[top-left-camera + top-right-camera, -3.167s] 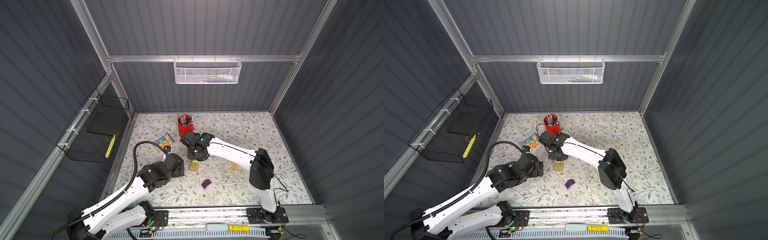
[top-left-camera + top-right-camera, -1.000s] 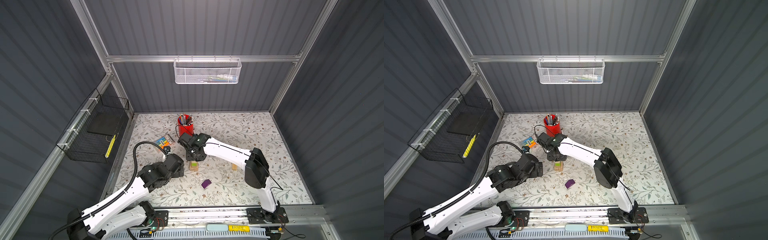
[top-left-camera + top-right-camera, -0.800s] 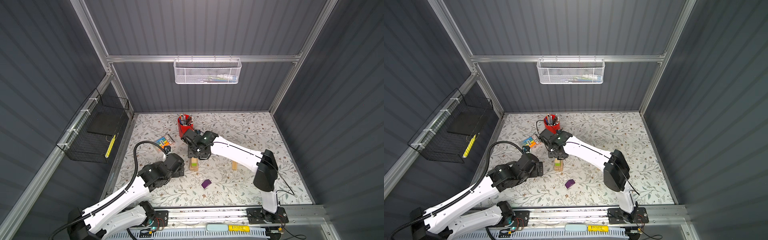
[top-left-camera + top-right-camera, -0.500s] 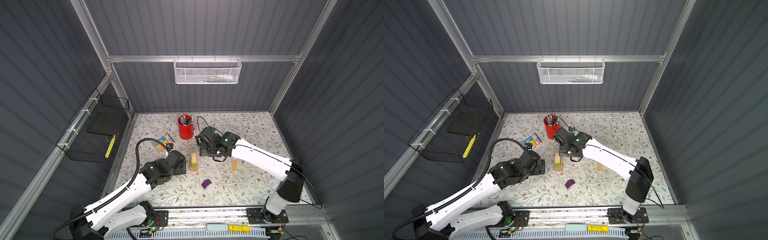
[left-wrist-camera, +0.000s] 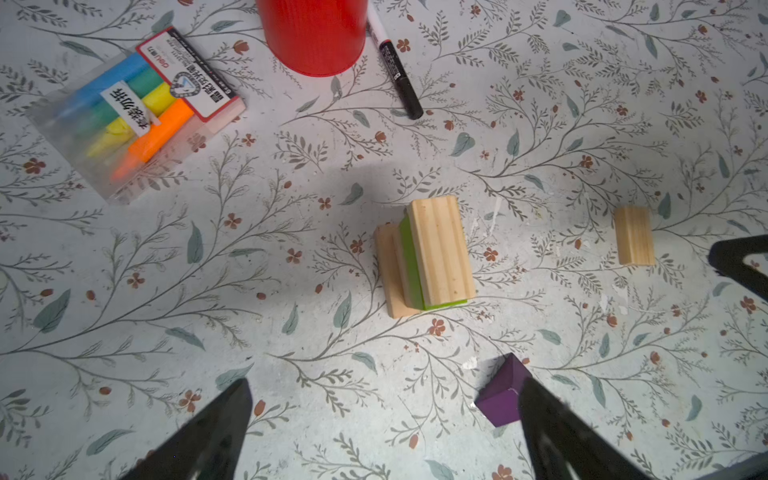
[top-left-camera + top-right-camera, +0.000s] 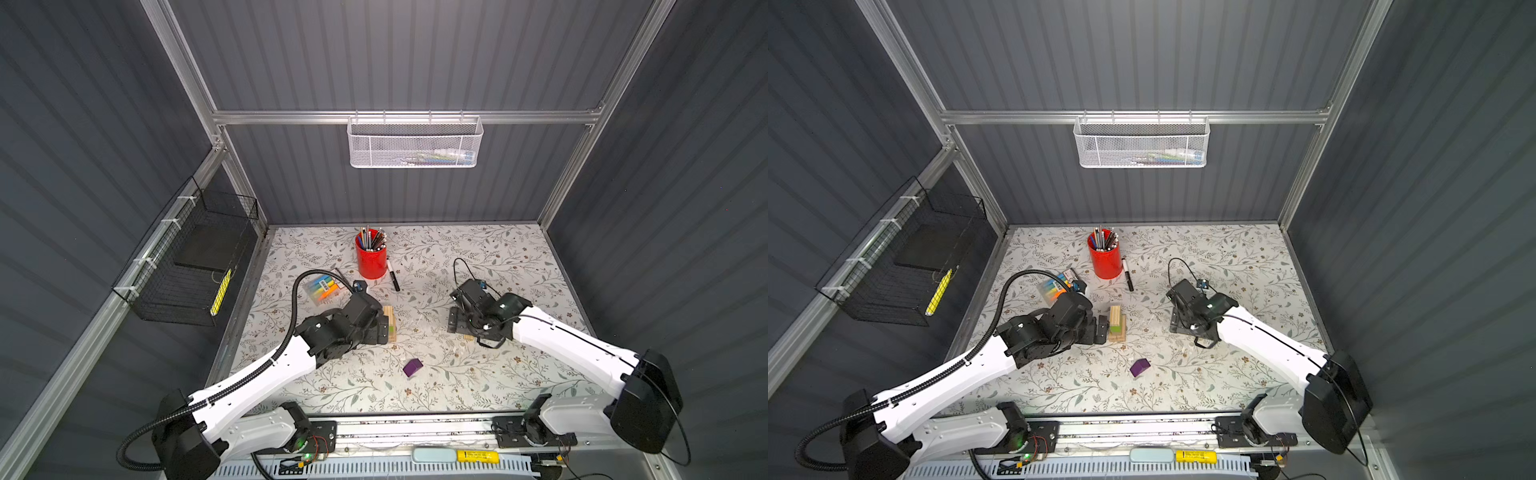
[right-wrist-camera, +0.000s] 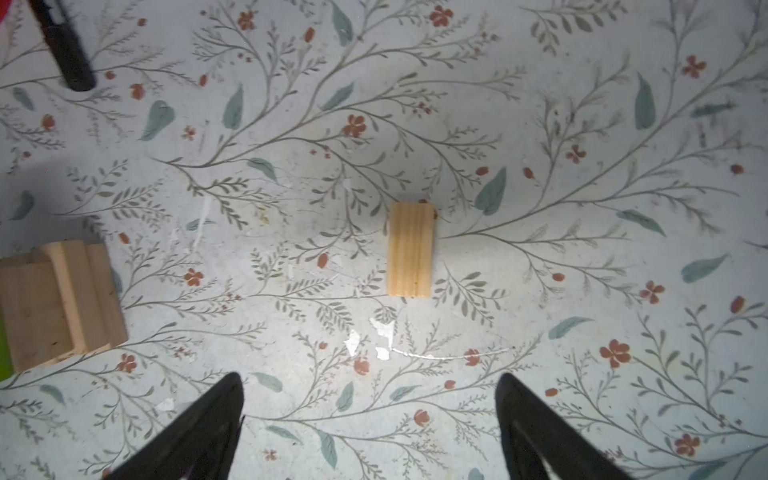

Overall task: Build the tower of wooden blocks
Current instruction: 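Open the right gripper and move it back toward the remaining small block, then grasp the remaining small upright wooden block with the right gripper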

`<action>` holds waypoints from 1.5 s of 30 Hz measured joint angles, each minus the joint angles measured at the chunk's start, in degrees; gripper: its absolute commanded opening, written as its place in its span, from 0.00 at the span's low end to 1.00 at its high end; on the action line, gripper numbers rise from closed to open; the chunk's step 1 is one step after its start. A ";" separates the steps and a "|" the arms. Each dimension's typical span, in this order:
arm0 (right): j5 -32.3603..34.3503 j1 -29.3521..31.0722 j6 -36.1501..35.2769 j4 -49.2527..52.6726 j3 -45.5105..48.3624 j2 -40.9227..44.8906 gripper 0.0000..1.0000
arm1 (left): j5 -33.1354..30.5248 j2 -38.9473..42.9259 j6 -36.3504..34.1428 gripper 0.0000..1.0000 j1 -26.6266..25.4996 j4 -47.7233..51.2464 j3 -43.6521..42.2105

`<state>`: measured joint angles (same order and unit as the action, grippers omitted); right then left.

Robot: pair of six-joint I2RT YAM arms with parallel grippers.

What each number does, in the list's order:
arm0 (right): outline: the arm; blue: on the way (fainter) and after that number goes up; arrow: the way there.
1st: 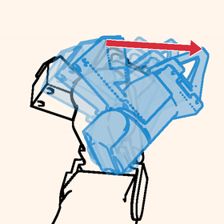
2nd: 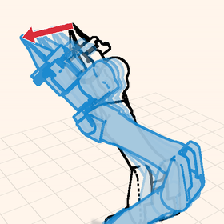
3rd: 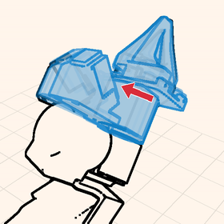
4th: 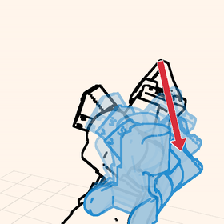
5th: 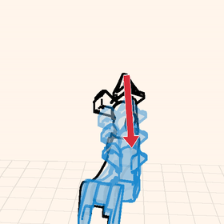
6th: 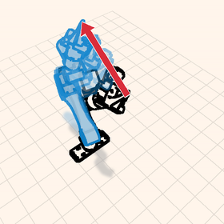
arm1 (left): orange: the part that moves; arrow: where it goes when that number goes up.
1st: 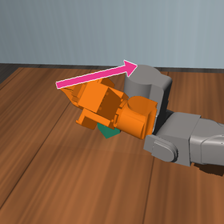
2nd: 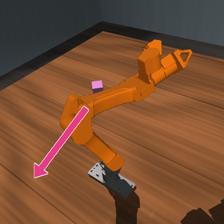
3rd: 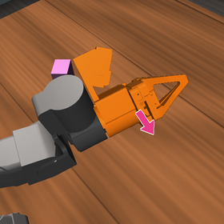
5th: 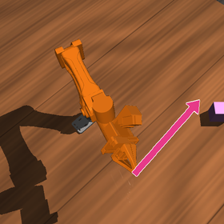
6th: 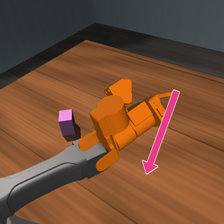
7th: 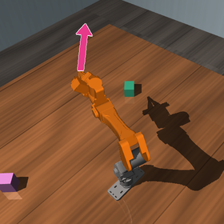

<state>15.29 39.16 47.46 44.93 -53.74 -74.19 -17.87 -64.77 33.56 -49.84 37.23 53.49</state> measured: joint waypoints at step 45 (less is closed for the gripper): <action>-8.02 -11.02 -10.27 -14.78 3.93 -18.71 0.45 | 2.25 -3.34 -1.90 1.00 0.00 -4.87 1.01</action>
<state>7.27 28.14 37.19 30.15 -49.80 -92.90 -15.62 -68.12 31.66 -49.84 32.36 54.50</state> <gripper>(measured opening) 0.465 0.997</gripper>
